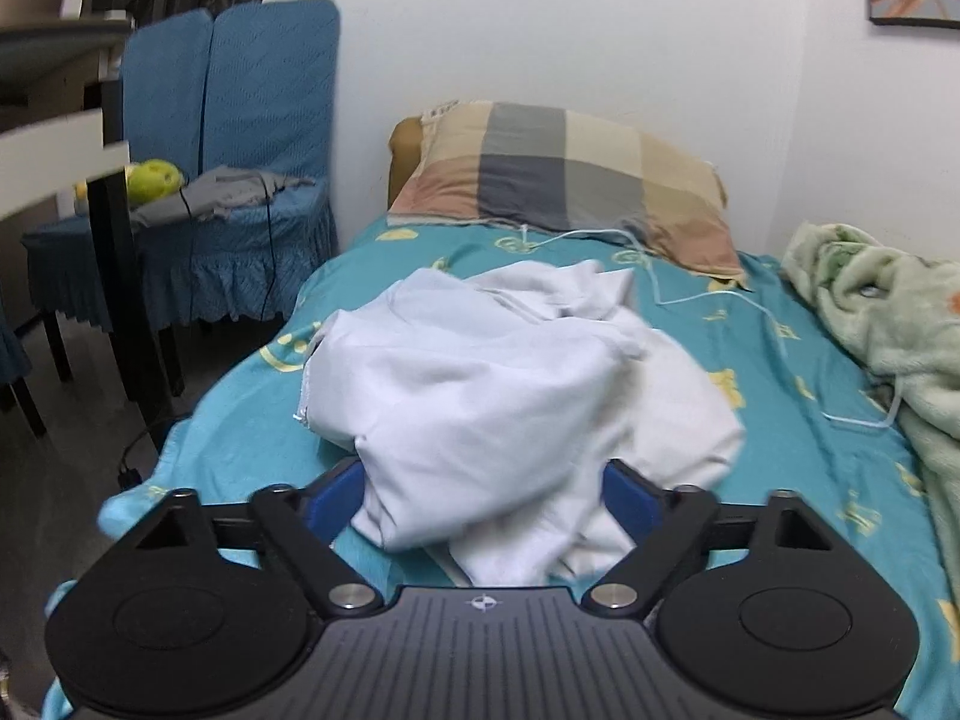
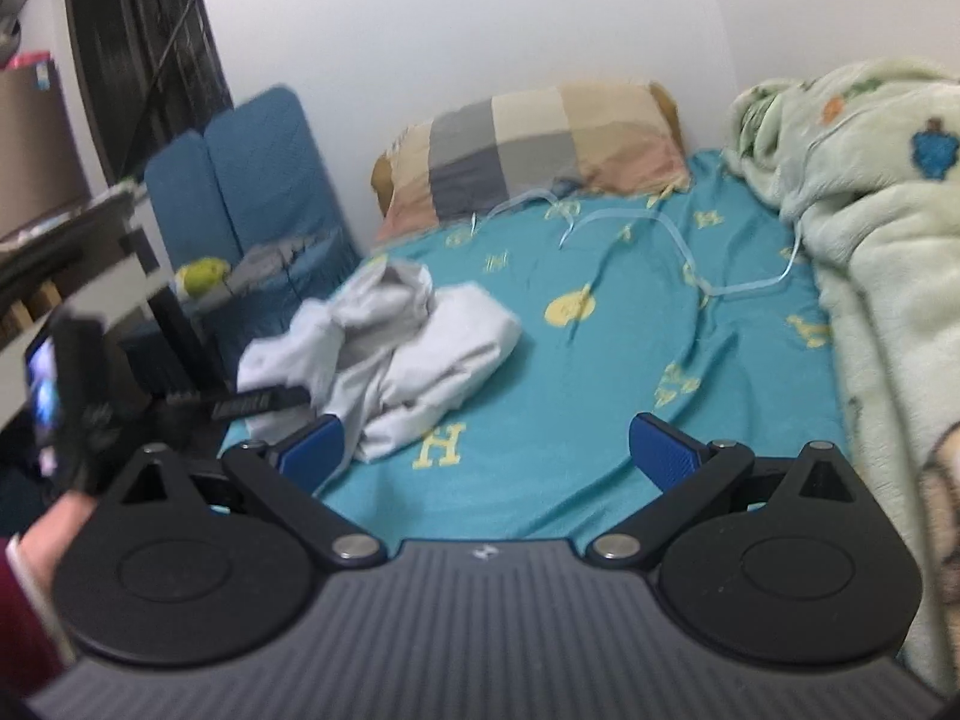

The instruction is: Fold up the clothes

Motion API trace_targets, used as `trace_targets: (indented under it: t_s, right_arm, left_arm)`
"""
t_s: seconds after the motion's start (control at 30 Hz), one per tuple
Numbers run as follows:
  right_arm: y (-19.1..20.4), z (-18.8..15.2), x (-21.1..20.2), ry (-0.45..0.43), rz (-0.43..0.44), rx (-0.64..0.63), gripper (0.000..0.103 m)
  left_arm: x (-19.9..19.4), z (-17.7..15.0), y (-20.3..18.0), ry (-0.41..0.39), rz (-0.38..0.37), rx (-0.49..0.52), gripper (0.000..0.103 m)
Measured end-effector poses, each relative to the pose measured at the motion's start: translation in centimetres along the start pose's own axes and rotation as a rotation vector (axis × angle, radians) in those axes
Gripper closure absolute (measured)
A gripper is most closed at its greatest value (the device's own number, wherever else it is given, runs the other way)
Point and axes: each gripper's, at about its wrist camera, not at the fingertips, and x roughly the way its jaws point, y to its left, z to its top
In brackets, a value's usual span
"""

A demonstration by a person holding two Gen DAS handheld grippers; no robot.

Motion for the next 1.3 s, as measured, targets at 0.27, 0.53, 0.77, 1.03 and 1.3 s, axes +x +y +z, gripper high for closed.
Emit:
trace_targets:
  t_s: [0.27, 0.53, 0.77, 1.03, 1.3]
  right_arm:
    - [1.0, -0.8, 2.5, 0.020, 0.112, 0.033, 0.000]
    - [1.9, -0.9, 0.9, 0.063, 0.257, 0.079, 0.000]
    - [0.6, -2.1, 0.0, 0.178, 0.316, 0.210, 0.000]
    - [3.7, -4.6, 1.6, 0.369, 0.319, 0.067, 0.000]
    - [8.4, -7.9, 2.0, 0.467, 0.203, -0.289, 0.009]
  left_arm:
    - [-1.9, 2.2, 0.8, -0.036, -0.128, -0.028, 0.097]
    - [-17.0, 4.1, -0.5, -0.169, -0.370, -0.113, 0.097]
    - [-25.8, 2.6, 2.4, -0.252, -0.442, -0.286, 0.097]
    - [-22.6, 0.1, 6.3, -0.180, -0.316, -0.328, 0.096]
    - [-16.4, -2.5, 8.5, -0.042, -0.147, -0.312, 0.096]
